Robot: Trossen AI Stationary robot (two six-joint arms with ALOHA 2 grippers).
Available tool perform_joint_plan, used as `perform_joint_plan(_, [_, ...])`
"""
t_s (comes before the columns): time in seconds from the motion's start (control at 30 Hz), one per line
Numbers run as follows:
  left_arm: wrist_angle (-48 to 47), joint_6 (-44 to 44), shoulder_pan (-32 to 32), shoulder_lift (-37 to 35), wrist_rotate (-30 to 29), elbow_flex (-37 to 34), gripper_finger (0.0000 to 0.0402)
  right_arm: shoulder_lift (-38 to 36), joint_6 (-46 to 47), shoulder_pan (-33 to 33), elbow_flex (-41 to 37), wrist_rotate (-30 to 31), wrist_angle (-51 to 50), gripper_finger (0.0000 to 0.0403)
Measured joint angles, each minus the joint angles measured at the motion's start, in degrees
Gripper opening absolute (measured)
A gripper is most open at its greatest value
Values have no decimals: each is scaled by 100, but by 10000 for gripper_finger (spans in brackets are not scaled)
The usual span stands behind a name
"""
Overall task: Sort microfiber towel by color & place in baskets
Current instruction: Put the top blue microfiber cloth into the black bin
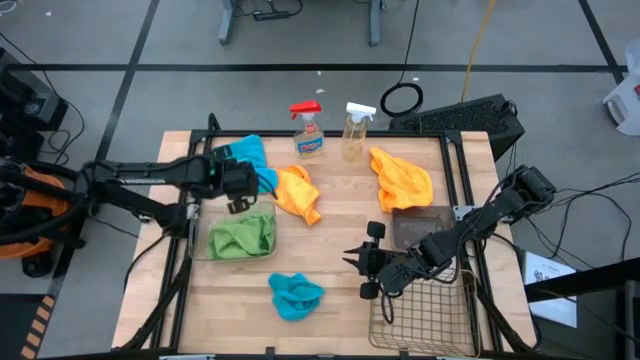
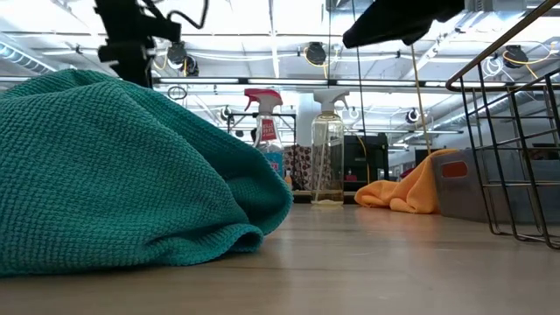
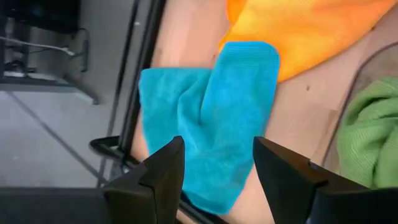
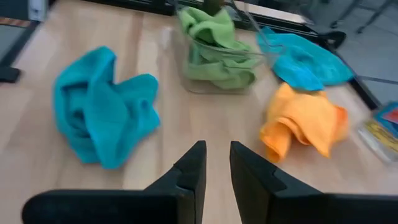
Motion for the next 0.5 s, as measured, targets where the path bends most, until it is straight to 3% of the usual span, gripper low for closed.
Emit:
perform_joint_plan(0.3, [1087, 1607, 1895, 11, 1093, -554, 196, -5, -78, 7, 203, -226, -406, 63])
perform_joint_plan(0.5, [1651, 2234, 3208, 149, 2296, -1298, 218, -248, 400, 7, 213, -552, -1407, 63])
